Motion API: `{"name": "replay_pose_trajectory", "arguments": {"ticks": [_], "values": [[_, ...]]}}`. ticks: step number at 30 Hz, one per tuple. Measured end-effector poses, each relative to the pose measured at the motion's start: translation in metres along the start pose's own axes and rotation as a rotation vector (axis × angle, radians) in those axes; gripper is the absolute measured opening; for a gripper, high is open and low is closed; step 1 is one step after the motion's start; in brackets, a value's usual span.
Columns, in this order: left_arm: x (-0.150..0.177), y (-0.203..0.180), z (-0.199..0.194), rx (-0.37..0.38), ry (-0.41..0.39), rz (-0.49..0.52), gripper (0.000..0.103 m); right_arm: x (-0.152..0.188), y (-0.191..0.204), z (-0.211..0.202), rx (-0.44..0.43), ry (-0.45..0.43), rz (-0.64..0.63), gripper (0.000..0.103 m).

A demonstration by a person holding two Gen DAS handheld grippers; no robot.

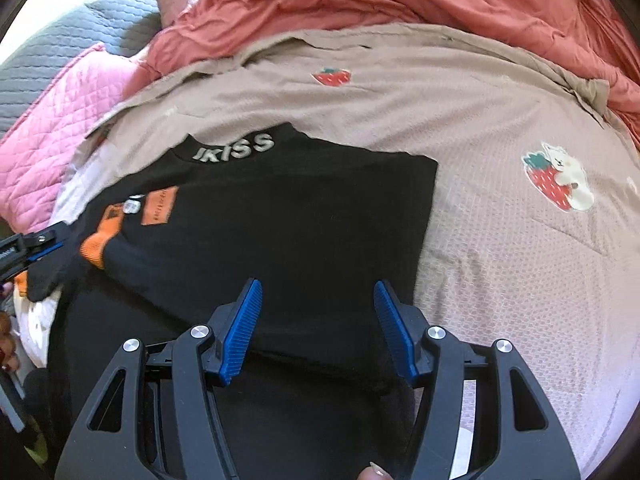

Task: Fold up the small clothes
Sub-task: 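Lay the orange cuff flat on the sweatshirt body and open the left tool, then move the left tool to the orange cuff of the other sleeve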

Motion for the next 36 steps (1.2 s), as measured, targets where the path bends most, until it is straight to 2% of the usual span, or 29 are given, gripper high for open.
{"name": "replay_pose_trajectory", "arguments": {"ticks": [4, 7, 10, 15, 16, 17, 19, 20, 21, 24, 27, 30, 32, 33, 34, 36], "values": [[0.006, -0.020, 0.027, -0.004, 0.065, 0.041, 0.037, 0.003, 0.011, 0.004, -0.006, 0.019, -0.038, 0.057], [0.017, -0.021, 0.047, -0.063, 0.122, 0.055, 0.046, 0.006, 0.016, 0.011, 0.004, 0.038, -0.068, 0.057], [0.026, -0.017, 0.063, -0.099, 0.151, 0.058, 0.047, 0.009, 0.016, 0.022, 0.021, 0.081, -0.072, 0.057], [0.027, -0.012, 0.063, -0.060, 0.144, 0.043, 0.048, 0.013, 0.015, 0.033, 0.043, 0.112, -0.084, 0.058], [0.027, -0.011, 0.062, -0.055, 0.145, 0.041, 0.048, 0.014, 0.016, 0.033, 0.043, 0.111, -0.087, 0.060], [0.027, -0.012, 0.061, -0.052, 0.145, 0.039, 0.048, 0.014, 0.016, 0.033, 0.030, 0.109, -0.084, 0.070], [0.028, -0.011, 0.058, -0.050, 0.147, 0.033, 0.049, 0.014, 0.017, 0.032, 0.028, 0.105, -0.077, 0.072], [0.029, -0.012, 0.056, -0.047, 0.146, 0.028, 0.052, 0.014, 0.018, 0.030, 0.028, 0.099, -0.082, 0.072], [0.029, -0.011, 0.053, -0.037, 0.145, 0.019, 0.060, 0.013, 0.019, 0.028, 0.025, 0.094, -0.086, 0.074], [0.029, -0.011, 0.044, -0.047, 0.128, 0.020, 0.062, 0.010, 0.022, 0.021, 0.007, 0.065, -0.087, 0.084], [0.028, -0.005, 0.035, -0.058, 0.116, 0.013, 0.066, 0.007, 0.023, 0.016, 0.000, 0.042, -0.091, 0.087], [0.027, -0.002, 0.024, -0.066, 0.097, 0.010, 0.077, 0.005, 0.027, 0.011, 0.005, 0.014, -0.106, 0.093], [0.025, 0.000, 0.017, -0.063, 0.084, 0.011, 0.080, 0.004, 0.031, 0.007, 0.004, -0.007, -0.125, 0.094], [0.025, 0.002, 0.013, -0.064, 0.079, 0.011, 0.089, 0.004, 0.032, 0.006, 0.006, -0.016, -0.134, 0.095], [0.024, 0.003, 0.010, -0.067, 0.071, 0.010, 0.091, 0.005, 0.036, 0.003, 0.014, -0.031, -0.151, 0.096], [0.025, 0.006, 0.002, -0.071, 0.056, 0.008, 0.091, 0.007, 0.042, -0.001, 0.025, -0.054, -0.181, 0.096]]}}
Point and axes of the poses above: each gripper's, at about its wrist camera, not at the fingertips, and z roughly the way its jaws point, y to its left, x to its underside, the point moved 4 cm from there along z, roughly the way its jaws point, and after that the axes turned 7 degrees about y, right-handed, at the moved point
